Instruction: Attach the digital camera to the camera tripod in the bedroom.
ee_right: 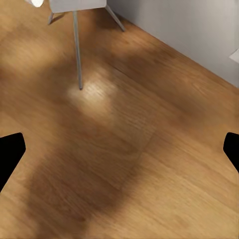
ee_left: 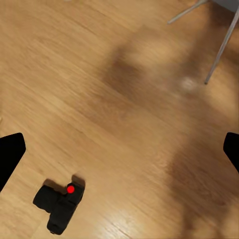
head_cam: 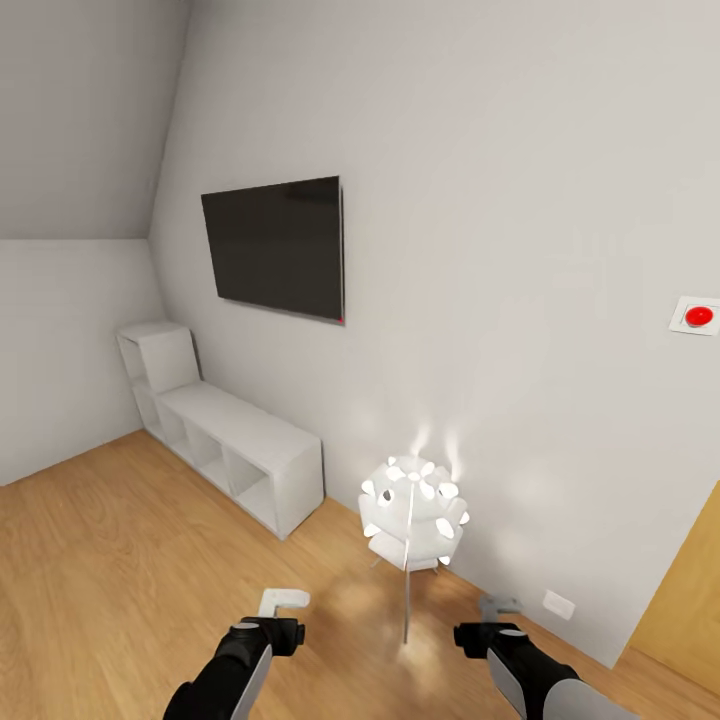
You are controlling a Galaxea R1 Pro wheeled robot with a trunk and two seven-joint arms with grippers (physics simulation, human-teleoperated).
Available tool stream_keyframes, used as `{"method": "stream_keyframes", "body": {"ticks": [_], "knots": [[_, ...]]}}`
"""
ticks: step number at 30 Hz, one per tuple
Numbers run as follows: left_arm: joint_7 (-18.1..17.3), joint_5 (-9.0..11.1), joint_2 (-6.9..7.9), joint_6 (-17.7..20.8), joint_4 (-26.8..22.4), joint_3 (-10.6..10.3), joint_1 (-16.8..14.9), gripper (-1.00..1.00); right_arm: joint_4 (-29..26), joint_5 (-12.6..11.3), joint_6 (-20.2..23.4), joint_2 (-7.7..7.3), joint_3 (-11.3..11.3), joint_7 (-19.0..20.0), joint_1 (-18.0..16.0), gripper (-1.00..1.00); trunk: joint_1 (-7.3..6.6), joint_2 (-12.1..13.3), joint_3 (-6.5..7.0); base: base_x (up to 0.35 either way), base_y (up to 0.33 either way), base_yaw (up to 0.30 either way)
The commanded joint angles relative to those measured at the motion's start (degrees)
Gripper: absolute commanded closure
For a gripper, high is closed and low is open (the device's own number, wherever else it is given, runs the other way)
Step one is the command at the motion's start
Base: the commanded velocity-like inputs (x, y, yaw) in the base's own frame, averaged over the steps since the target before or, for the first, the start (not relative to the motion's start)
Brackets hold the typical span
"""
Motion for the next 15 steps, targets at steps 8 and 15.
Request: {"method": "stream_keyframes", "body": {"ticks": [8, 15], "knots": [[0.4, -0.4, 0.04, 0.5, -0.5, -0.1, -0.1, -1.0, -0.2, 0.1, 1.3, 0.01, 0.1, 0.1, -0.1, -1.0, 1.32, -2.4, -1.14, 0.0, 0.0, 0.0], [0.3, -0.4, 0.21, 1.0, -0.4, -0.1, -0.1, -1.0, -0.3, 0.2, 1.6, 0.06, 0.1, 0.4, -0.1, -1.0, 2.85, -5.2, -2.4, 0.0, 0.0, 0.0]]}}
